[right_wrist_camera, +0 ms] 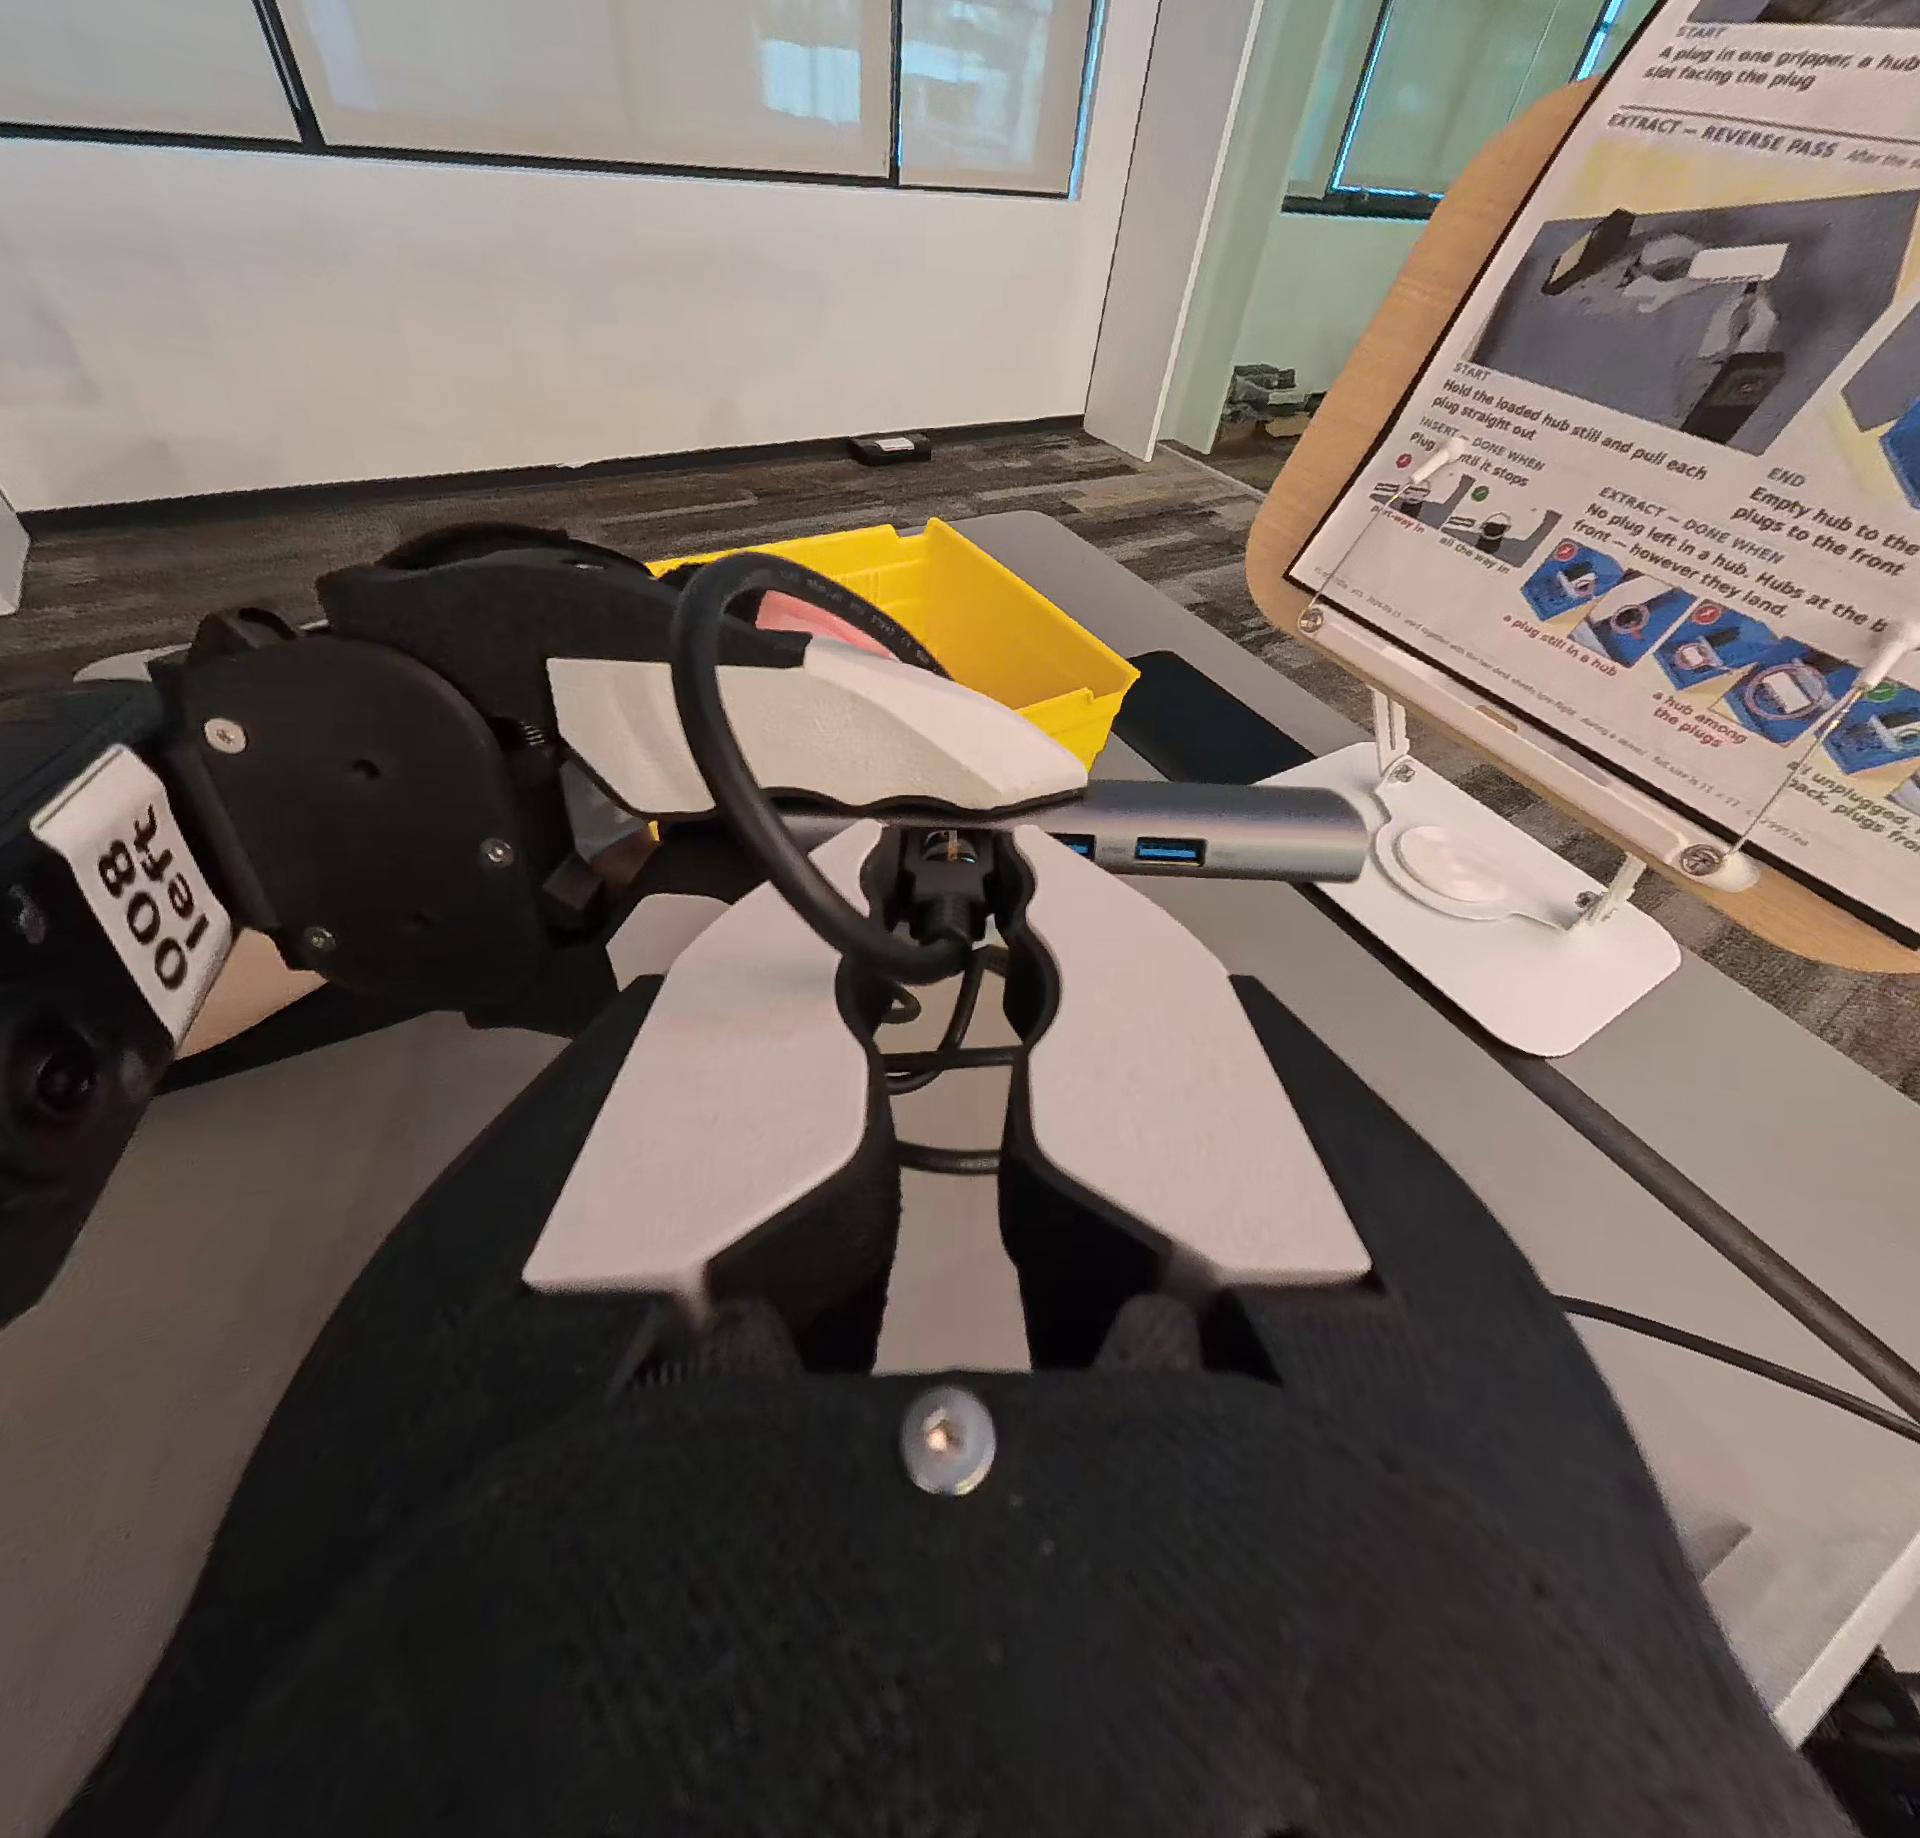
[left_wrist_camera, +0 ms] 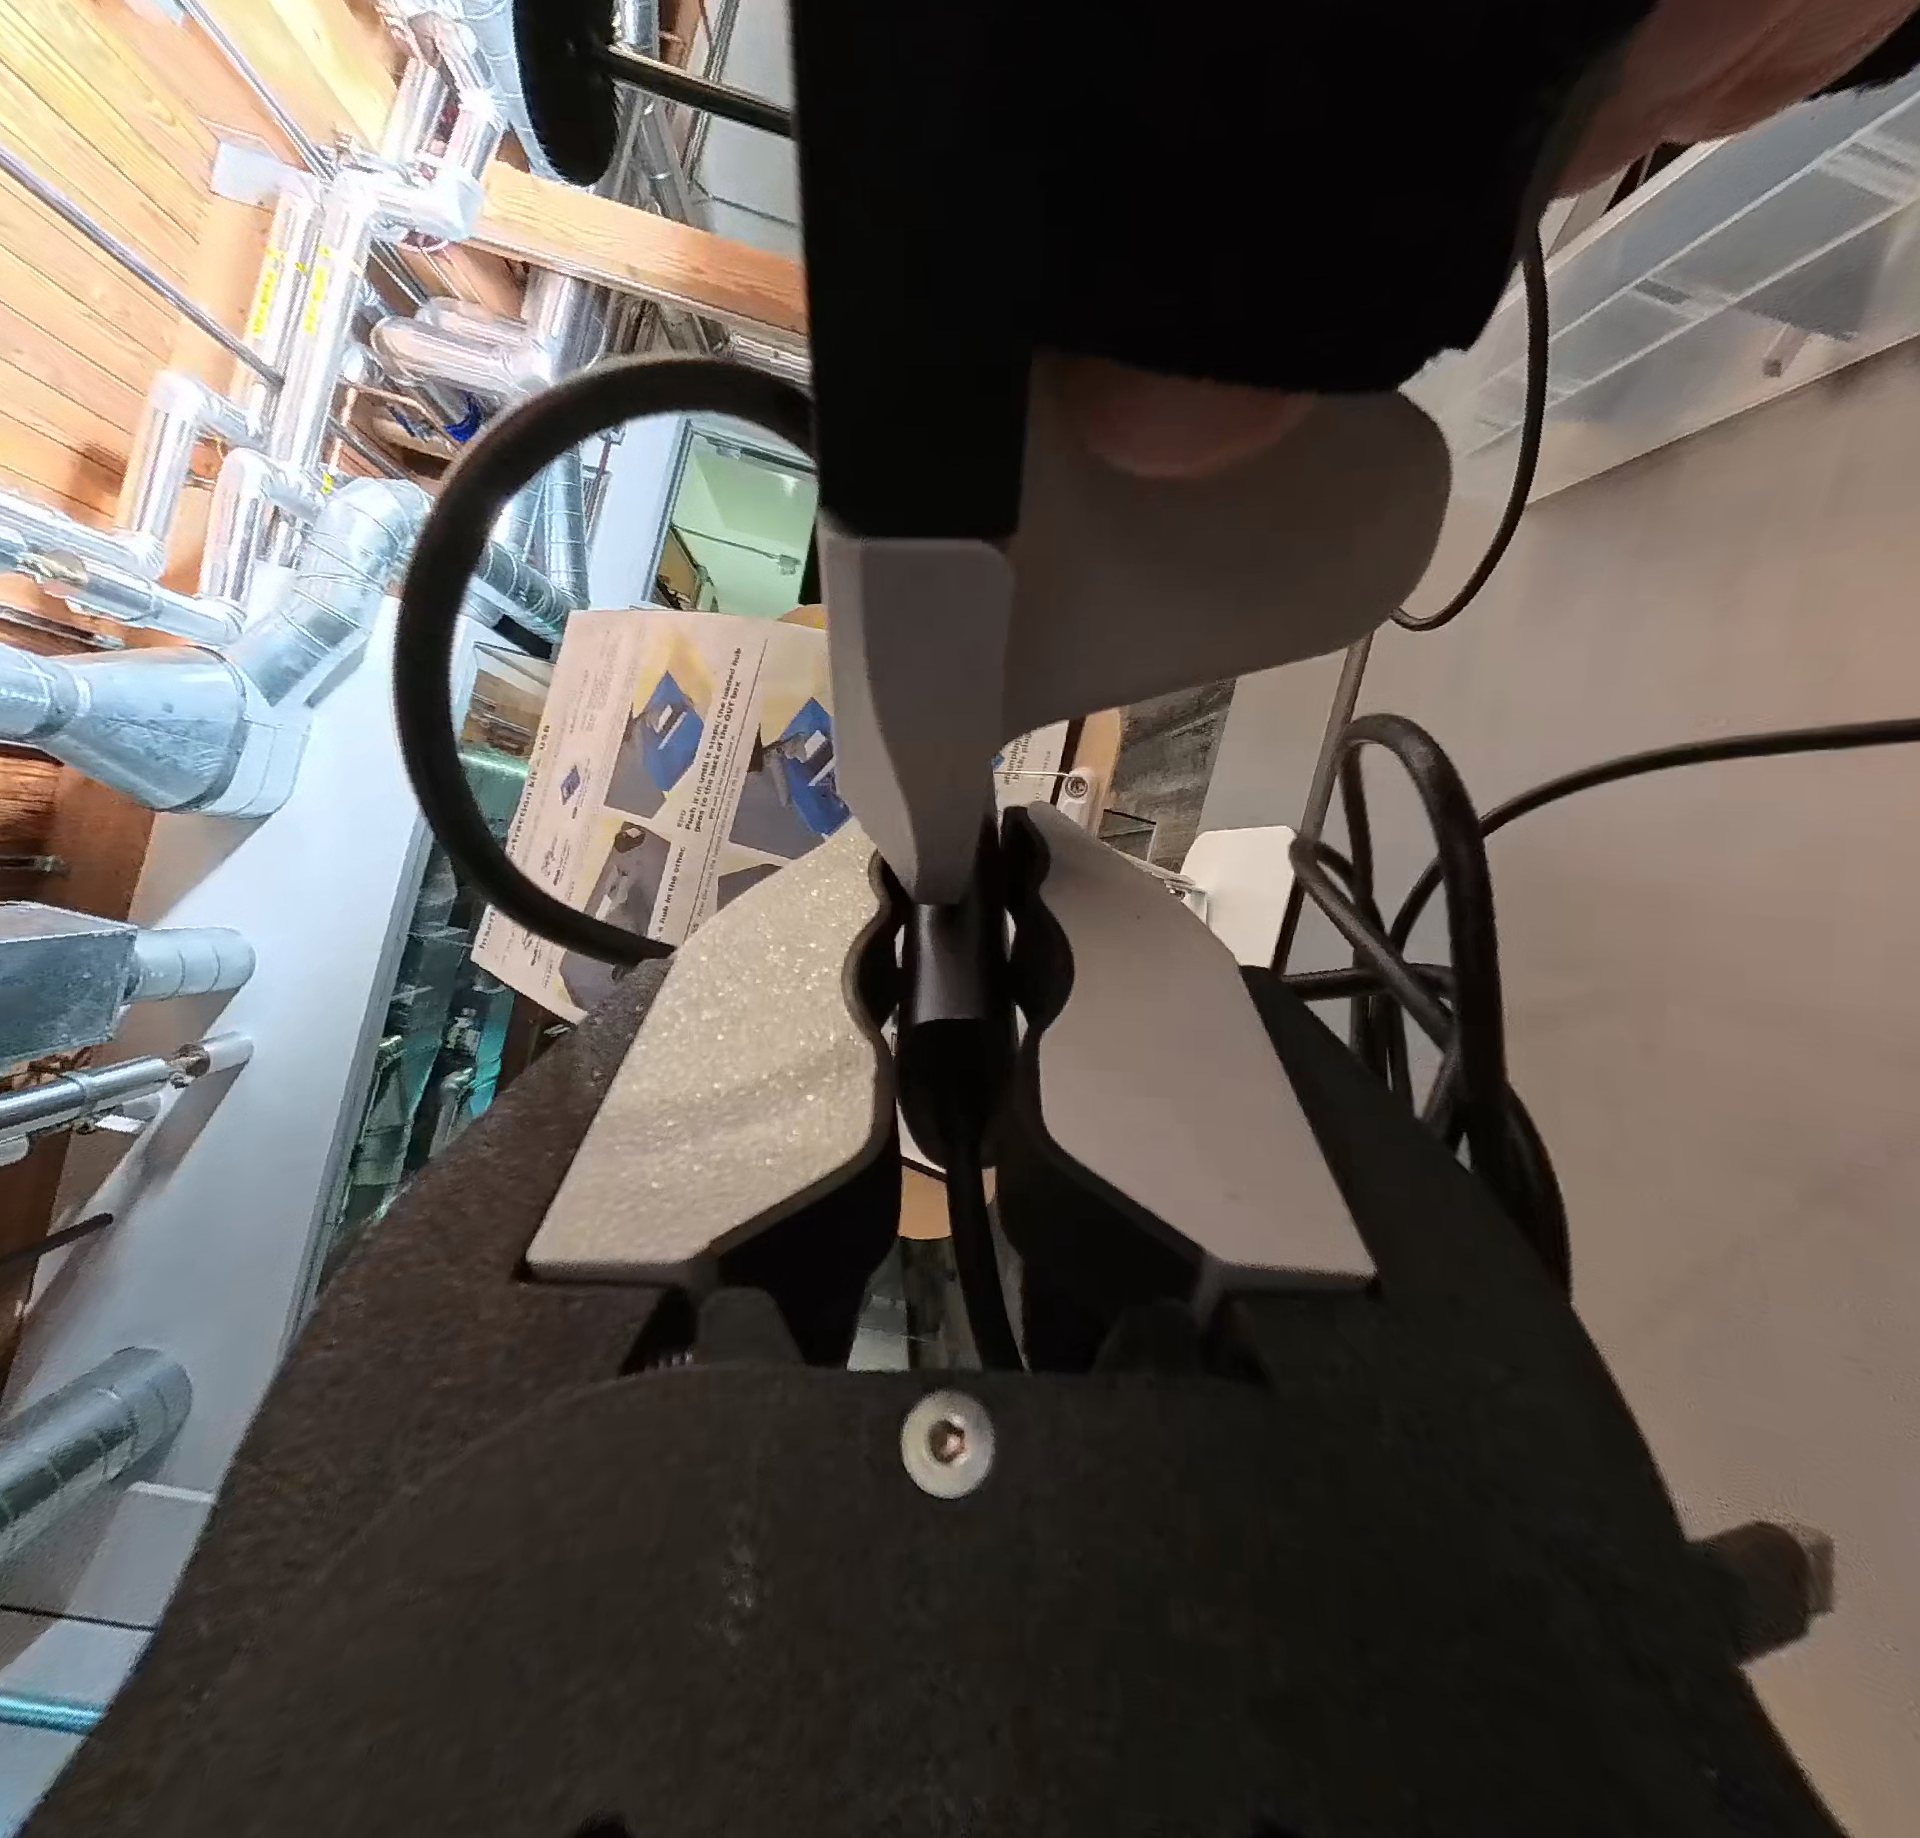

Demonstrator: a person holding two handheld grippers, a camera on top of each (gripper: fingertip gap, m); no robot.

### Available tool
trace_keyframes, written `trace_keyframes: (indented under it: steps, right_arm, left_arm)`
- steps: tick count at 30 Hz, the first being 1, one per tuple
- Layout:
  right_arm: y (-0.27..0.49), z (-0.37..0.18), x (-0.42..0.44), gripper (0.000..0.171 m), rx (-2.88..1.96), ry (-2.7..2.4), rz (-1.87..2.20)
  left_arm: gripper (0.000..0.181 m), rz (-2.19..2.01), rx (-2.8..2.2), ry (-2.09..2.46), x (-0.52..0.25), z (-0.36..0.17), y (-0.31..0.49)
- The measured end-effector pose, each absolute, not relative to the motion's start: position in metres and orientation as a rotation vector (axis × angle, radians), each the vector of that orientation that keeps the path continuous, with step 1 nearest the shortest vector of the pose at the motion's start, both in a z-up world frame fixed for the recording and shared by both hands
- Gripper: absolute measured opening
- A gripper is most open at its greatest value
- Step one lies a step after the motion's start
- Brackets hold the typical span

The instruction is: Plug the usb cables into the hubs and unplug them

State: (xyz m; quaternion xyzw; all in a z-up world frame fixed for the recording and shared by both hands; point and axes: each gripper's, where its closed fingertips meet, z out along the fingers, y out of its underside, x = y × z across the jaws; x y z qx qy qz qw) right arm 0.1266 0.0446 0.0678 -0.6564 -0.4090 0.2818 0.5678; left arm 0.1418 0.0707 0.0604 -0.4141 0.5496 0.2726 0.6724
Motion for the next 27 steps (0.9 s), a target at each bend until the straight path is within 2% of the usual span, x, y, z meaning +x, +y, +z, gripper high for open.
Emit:
trace_keyframes:
  steps: [27]
  right_arm:
    - [0.0366,0.0747,0.1316,0.017,-1.57,-0.935,0.429]
  left_arm:
    - [0.018,0.585,-0.903,1.224,0.1467,0.0689,0.0621]
